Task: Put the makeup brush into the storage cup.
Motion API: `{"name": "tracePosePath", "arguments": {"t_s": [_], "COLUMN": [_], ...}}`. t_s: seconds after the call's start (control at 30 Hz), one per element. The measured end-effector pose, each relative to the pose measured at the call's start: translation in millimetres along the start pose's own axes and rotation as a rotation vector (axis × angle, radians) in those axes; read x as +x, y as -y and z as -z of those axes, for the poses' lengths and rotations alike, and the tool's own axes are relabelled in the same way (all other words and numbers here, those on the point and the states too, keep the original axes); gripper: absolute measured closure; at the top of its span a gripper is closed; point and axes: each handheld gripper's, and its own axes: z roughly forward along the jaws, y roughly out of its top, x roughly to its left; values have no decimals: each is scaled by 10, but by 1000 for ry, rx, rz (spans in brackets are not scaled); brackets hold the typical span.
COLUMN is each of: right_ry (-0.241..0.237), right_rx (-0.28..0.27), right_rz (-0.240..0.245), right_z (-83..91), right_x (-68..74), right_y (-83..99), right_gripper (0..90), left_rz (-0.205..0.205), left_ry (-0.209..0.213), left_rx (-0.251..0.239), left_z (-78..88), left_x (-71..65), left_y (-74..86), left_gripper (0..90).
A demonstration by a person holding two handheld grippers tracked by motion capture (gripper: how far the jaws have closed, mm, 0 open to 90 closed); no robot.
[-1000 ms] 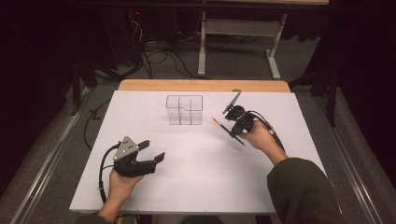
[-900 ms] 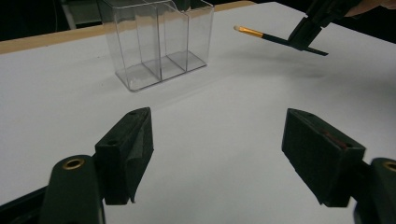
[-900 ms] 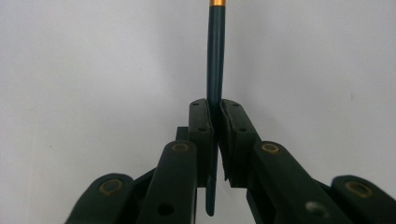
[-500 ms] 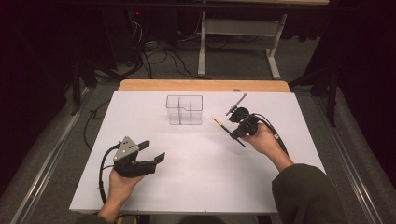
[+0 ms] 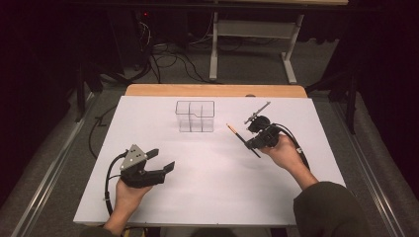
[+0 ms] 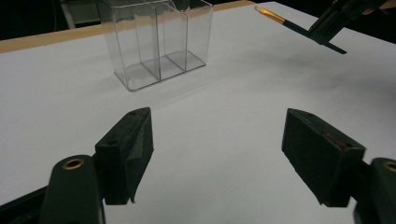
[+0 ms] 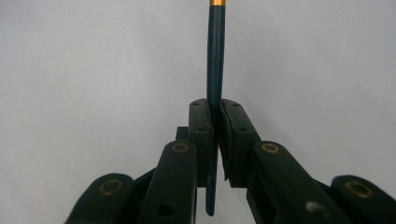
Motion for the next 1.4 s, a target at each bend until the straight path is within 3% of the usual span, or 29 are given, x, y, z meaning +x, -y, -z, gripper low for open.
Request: {"name": "tracePosePath", "arguments": {"t_s": [0.83,1.2,1.4], "right_ry": [-61,-77,-88], "right_rx": [-179,-284,-330], "right_rz": [-77,-69,-63], "right_z": [138,214,173], "right_x": [58,194,269], "right_y": [545,779,874], "right_gripper": [855,854,855], "left_rz": [-2,2,14], "left_ry": [2,-3,-3], "left_rx": [10,17,3], "left_z": [-19,-28,-9], "left_x": [-16,-6,8], "left_y": [5,12,7], "left_gripper": [253,253,253]}}
